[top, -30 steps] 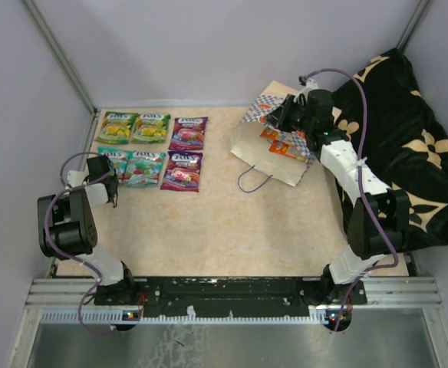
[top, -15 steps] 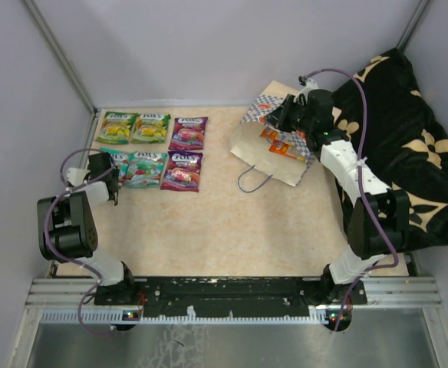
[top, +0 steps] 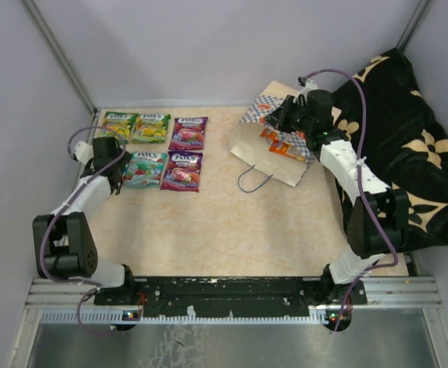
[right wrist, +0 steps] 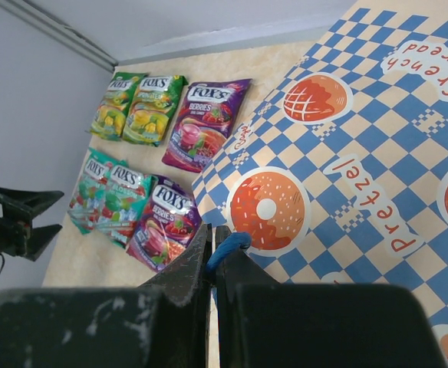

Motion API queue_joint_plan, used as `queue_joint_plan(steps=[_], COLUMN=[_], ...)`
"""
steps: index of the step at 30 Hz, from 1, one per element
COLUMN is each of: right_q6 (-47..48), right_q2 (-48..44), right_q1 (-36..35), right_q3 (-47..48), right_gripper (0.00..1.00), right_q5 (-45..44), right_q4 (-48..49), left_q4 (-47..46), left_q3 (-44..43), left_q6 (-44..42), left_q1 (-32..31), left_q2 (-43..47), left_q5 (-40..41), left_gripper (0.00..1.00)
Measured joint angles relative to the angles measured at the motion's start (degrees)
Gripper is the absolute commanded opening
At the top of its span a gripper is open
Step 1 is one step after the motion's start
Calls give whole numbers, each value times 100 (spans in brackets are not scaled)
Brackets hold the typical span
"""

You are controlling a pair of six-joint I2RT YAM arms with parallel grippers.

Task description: Take the snacks out of the paper bag

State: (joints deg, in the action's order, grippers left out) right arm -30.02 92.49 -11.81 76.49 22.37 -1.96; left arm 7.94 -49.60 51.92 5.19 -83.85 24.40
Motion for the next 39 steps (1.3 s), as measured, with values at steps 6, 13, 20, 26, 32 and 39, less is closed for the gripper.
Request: queue_joint_plan(steps=[6,13,20,26,32,39], right_q6=[2,0,-2,-22,-96,-125], right_q2=[0,0,-2,-4,-35,-48], right_q1=[0,0,0,0,0,-2], right_q3=[0,2,4,4,2,2], right_gripper=[0,0,0,0,0,0], right_q5=[-2,-4,-4,-20,-52,-118], right_q4=[-66,-120,-236,-238,-240,-240], left_q4=[103,-557,-1169,-1530,-1679,-2312], left_q3=[-455,-535,-684,-673,-671,-323], left_q6=[-1113,-2653,-3877,-4791,-5501,-5864], left_q1=[-997,-1633,-2006,-2159,-2284,-2468], left_q2=[529,693,323,157,61,-15], left_q5=[-212,-2177,-4503,-6363,-7628,-8859], left_gripper=[100,100,100,100,100,100])
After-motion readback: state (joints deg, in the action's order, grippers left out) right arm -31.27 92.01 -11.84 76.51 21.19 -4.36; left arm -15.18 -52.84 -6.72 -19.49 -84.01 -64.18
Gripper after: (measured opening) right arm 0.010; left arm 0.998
